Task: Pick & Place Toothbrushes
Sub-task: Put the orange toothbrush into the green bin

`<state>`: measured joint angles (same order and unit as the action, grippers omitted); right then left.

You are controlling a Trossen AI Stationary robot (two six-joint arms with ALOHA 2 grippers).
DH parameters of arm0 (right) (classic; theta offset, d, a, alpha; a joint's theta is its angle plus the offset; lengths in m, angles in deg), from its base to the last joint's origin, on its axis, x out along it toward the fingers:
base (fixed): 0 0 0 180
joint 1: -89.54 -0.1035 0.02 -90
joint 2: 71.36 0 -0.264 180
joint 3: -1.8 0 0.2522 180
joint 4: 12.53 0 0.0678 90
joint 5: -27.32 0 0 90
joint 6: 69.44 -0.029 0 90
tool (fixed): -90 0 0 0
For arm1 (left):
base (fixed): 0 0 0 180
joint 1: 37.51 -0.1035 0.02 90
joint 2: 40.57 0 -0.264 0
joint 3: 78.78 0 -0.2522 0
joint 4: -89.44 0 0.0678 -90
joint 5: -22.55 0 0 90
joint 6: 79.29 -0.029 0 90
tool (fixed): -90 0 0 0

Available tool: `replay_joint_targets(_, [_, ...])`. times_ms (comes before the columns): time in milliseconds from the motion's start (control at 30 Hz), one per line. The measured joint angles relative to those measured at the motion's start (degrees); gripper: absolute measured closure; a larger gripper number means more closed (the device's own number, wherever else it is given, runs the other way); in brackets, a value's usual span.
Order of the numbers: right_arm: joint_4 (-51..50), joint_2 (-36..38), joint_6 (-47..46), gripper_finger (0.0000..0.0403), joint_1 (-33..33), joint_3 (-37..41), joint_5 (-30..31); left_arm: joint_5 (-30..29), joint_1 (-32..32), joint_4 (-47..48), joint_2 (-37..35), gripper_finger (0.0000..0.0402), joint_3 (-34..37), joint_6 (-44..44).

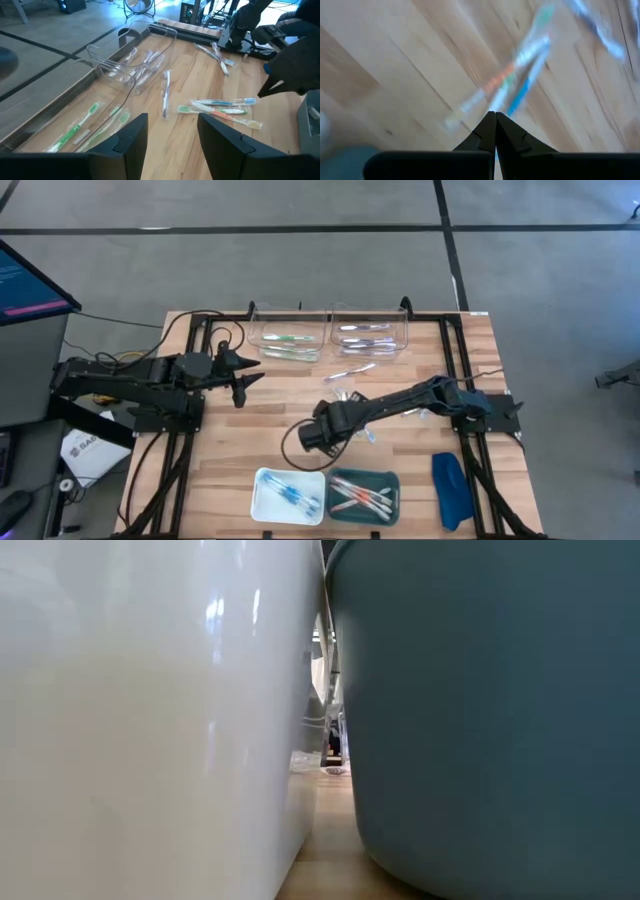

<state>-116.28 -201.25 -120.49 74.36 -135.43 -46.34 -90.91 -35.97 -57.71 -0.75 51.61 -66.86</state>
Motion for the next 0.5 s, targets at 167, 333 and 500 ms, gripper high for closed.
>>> replay_joint_targets(167, [2.02, 4.66, -4.70, 0.0403, -1.98, 12.30, -1.44, 0.00, 0.00, -0.12, 0.00, 0.0234, 0.00, -0.04])
replay_joint_targets(333, [21.78, 13.59, -6.63, 0.0403, -2.67, 26.70, -4.46, 0.00, 0.00, -0.77, 0.00, 0.0234, 0.00, -0.04])
replay_joint_targets(500, [44.43, 22.84, -10.51, 0.0403, -0.52, 40.31, -4.33, 0.00, 0.00, -1.54, 0.02, 0.0234, 0.00, 0.02])
